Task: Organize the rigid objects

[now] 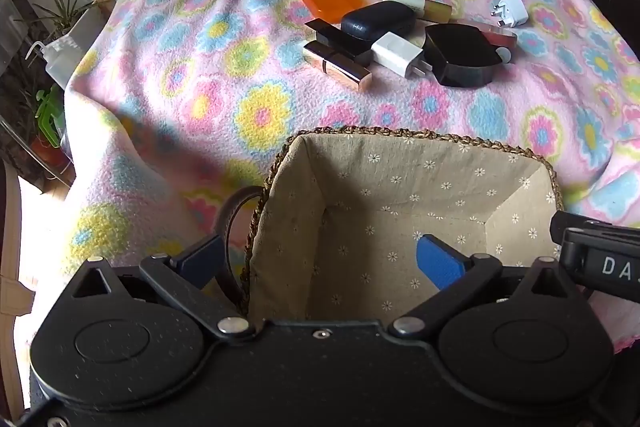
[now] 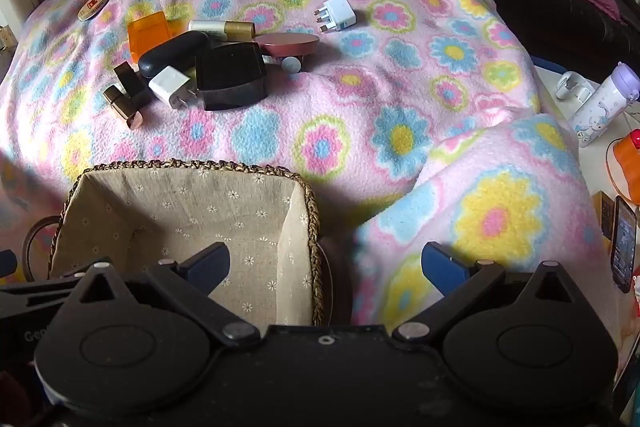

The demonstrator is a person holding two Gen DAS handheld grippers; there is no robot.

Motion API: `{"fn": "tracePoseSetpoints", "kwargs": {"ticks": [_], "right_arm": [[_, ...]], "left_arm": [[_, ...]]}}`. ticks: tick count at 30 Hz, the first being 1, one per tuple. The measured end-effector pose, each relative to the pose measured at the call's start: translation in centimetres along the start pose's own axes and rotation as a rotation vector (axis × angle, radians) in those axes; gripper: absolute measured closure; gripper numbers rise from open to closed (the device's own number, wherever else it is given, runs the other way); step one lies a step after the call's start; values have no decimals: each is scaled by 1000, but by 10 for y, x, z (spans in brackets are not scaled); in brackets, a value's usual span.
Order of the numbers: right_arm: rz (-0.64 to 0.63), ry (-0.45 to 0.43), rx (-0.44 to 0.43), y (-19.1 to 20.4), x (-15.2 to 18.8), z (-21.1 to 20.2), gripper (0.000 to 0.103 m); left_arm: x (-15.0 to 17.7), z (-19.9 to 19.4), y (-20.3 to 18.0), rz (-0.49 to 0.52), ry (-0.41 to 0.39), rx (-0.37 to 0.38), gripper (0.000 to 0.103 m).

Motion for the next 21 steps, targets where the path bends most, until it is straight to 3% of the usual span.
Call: {"fn": "tracePoseSetpoints", "kwargs": {"ticks": [21], "right_arm": [[0,1,-1,0,0,0,0]], "left_arm": [[5,5,-4,4,23,8,4]]}}
Point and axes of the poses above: each gripper's, at about its wrist camera, not at the fingertips, and z roughly the way its jaws point, y to its left, x to its underside, the point moved 8 cm from there along z, roughly the way its jaws point, and after that the axes turned 15 degrees about z, right-handed, at the moved point
